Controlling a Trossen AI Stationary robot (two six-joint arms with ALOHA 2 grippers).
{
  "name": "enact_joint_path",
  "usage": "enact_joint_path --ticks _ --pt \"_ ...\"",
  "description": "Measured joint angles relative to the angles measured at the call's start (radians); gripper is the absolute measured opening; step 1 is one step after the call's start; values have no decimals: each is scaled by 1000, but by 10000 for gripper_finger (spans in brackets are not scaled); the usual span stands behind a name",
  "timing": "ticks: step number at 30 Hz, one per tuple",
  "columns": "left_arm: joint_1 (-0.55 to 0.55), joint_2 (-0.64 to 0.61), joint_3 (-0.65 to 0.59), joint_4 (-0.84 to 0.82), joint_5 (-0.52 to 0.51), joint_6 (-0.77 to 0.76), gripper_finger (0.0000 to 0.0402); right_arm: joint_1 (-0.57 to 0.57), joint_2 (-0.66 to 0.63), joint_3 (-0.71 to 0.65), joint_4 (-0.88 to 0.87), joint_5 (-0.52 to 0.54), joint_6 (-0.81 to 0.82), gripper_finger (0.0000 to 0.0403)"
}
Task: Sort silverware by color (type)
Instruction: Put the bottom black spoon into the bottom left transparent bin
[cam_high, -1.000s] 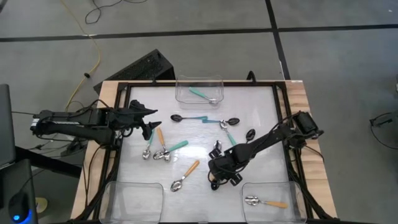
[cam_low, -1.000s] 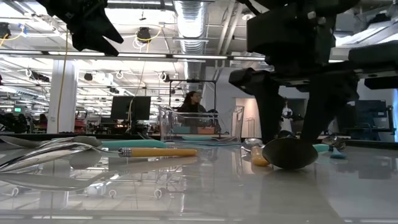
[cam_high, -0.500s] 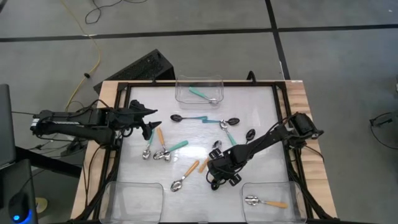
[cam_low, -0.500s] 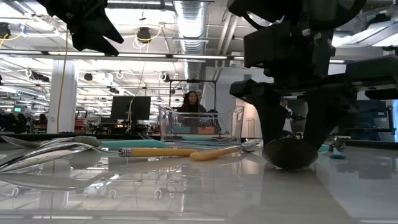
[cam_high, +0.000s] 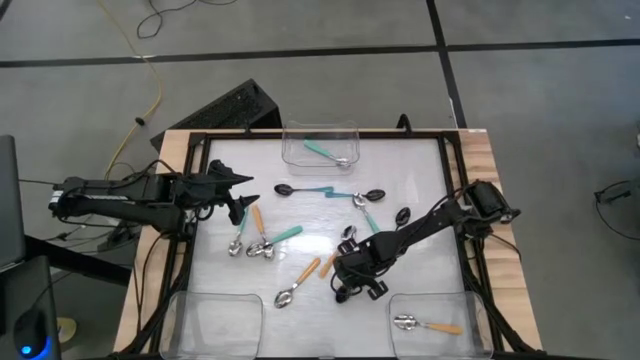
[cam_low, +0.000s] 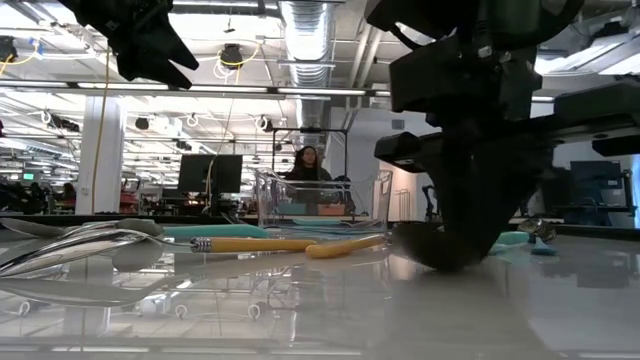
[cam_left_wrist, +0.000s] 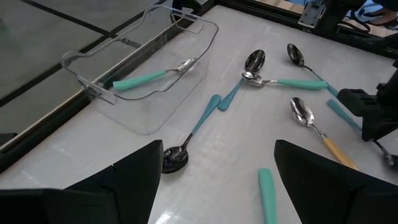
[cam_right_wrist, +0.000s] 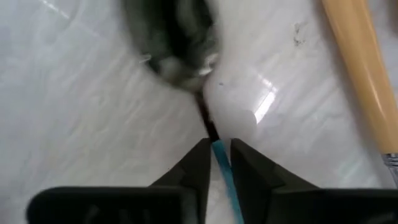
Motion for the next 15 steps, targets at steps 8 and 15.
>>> enact_joint_path --ticks 8,15 --pt "0 0 0 0 0 1 293 -12 0 0 0 0 46 32" --pt "0 0 0 0 1 1 293 -16 -6 -2 7 0 140 29"
